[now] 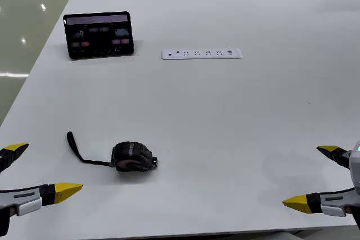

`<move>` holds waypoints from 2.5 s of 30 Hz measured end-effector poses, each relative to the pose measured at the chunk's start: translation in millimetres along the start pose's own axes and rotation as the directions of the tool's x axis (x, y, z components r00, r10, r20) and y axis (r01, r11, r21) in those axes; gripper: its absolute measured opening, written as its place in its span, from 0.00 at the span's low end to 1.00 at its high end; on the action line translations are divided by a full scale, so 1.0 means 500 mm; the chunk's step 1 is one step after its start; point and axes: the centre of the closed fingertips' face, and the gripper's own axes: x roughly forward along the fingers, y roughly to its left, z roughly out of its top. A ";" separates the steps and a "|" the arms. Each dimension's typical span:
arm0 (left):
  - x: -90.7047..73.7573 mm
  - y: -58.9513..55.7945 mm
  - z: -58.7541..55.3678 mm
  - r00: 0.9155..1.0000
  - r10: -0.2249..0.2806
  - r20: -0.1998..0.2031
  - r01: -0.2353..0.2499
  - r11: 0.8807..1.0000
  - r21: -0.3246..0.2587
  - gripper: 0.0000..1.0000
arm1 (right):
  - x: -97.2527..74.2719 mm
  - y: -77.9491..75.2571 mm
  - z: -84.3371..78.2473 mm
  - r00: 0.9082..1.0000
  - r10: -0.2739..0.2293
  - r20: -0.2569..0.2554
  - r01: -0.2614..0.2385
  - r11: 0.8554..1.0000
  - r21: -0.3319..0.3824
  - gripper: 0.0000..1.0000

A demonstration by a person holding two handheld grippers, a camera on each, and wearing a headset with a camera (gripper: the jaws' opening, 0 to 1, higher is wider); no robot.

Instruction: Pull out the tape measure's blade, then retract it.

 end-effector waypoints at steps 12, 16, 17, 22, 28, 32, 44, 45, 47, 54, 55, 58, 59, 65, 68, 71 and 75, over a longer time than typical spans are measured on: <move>-0.006 0.006 -0.002 1.000 0.008 -0.002 -0.008 1.000 -0.004 1.00 | -0.002 0.000 -0.004 1.000 -0.004 -0.002 0.004 1.000 0.000 1.00; -0.004 0.005 -0.002 1.000 0.004 -0.009 -0.004 1.000 -0.003 1.00 | 0.000 0.000 0.002 1.000 -0.005 0.003 0.005 1.000 -0.012 1.00; -0.004 0.006 -0.001 1.000 0.003 -0.009 -0.003 1.000 -0.001 1.00 | 0.001 0.000 0.004 1.000 -0.005 0.005 0.005 1.000 -0.012 1.00; 0.012 -0.009 0.001 0.999 -0.039 -0.036 0.041 0.997 0.063 1.00 | 0.011 -0.002 0.020 1.000 -0.004 0.022 0.005 0.999 -0.032 1.00; 0.055 -0.048 0.017 0.979 -0.159 -0.128 0.176 0.975 0.134 1.00 | 0.057 0.027 0.063 0.996 0.085 0.014 -0.084 0.993 -0.084 1.00; 0.081 -0.075 0.030 0.951 -0.242 -0.194 0.273 0.950 0.153 0.95 | 0.086 0.068 0.102 0.980 0.195 0.040 -0.190 0.977 -0.101 1.00; 0.181 -0.152 0.039 0.850 -0.335 -0.407 0.480 0.810 0.336 0.82 | 0.203 0.161 0.214 0.949 0.314 0.026 -0.291 0.905 -0.311 1.00; 0.190 -0.156 0.033 0.839 -0.326 -0.435 0.495 0.788 0.366 0.81 | 0.218 0.171 0.223 0.943 0.331 0.018 -0.309 0.899 -0.310 1.00; 0.197 -0.163 0.017 0.813 -0.314 -0.491 0.525 0.761 0.383 0.76 | 0.237 0.185 0.233 0.936 0.351 0.003 -0.331 0.885 -0.327 1.00; 0.234 -0.179 0.000 0.783 -0.308 -0.540 0.567 0.711 0.416 0.64 | 0.313 0.238 0.270 0.907 0.420 -0.041 -0.400 0.825 -0.400 0.99; 0.238 -0.178 -0.001 0.781 -0.305 -0.544 0.569 0.705 0.423 0.60 | 0.320 0.244 0.272 0.902 0.430 -0.048 -0.411 0.818 -0.402 0.98; 0.252 -0.175 -0.006 0.778 -0.287 -0.559 0.571 0.697 0.435 0.55 | 0.345 0.268 0.277 0.885 0.461 -0.070 -0.448 0.798 -0.403 0.91; 0.252 -0.176 -0.010 0.771 -0.285 -0.569 0.576 0.693 0.433 0.55 | 0.350 0.273 0.277 0.880 0.470 -0.076 -0.458 0.793 -0.402 0.87; 0.269 -0.176 -0.017 0.767 -0.267 -0.583 0.592 0.646 0.483 0.45 | 0.391 0.305 0.286 0.861 0.500 -0.095 -0.493 0.774 -0.396 0.69; 0.267 -0.182 -0.027 0.747 -0.269 -0.608 0.608 0.648 0.459 0.32 | 0.410 0.321 0.288 0.858 0.503 -0.101 -0.499 0.772 -0.394 0.66; 0.275 -0.175 -0.037 0.747 -0.251 -0.615 0.624 0.583 0.520 0.32 | 0.426 0.332 0.282 0.862 0.492 -0.121 -0.494 0.761 -0.421 0.58; 0.273 -0.175 -0.034 0.742 -0.260 -0.619 0.631 0.584 0.511 0.31 | 0.442 0.338 0.276 0.867 0.479 -0.133 -0.486 0.759 -0.433 0.47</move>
